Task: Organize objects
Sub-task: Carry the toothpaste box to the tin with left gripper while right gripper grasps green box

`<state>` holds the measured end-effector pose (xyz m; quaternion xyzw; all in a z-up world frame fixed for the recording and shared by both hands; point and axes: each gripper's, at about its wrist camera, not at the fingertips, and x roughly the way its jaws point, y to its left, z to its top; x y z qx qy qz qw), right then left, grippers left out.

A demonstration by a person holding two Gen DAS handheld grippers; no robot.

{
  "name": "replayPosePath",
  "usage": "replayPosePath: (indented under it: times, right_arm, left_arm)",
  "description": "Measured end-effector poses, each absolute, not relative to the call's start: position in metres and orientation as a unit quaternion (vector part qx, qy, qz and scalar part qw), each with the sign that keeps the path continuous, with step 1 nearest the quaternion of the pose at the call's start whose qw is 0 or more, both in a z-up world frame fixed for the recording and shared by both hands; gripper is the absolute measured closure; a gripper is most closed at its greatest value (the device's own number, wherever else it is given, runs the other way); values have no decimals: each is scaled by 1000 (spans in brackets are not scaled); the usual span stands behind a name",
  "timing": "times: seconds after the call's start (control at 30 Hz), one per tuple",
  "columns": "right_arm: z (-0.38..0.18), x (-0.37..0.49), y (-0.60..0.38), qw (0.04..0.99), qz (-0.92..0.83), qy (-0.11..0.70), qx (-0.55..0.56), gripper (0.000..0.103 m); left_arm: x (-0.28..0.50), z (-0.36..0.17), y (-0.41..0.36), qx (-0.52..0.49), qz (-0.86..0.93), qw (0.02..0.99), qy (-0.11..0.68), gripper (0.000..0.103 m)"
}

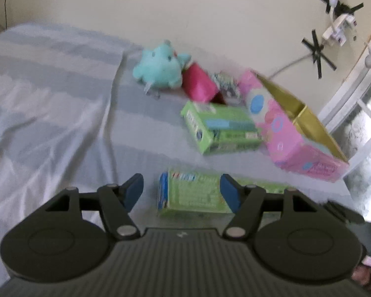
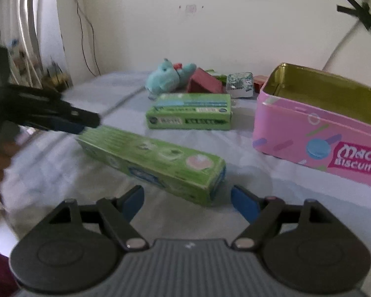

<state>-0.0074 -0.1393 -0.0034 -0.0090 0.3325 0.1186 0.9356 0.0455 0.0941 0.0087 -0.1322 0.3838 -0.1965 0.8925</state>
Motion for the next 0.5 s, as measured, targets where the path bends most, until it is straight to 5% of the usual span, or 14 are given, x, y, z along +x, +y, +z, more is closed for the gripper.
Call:
replayPosePath:
  times: [0.2, 0.5]
  right_arm:
    - [-11, 11, -125, 941, 113, 315, -47, 32]
    - [50, -6, -203, 978, 30, 208, -16, 32]
  left_arm:
    - [45, 12, 72, -104, -204, 898, 377, 36]
    - [75, 82, -16, -78, -284, 912, 285, 36]
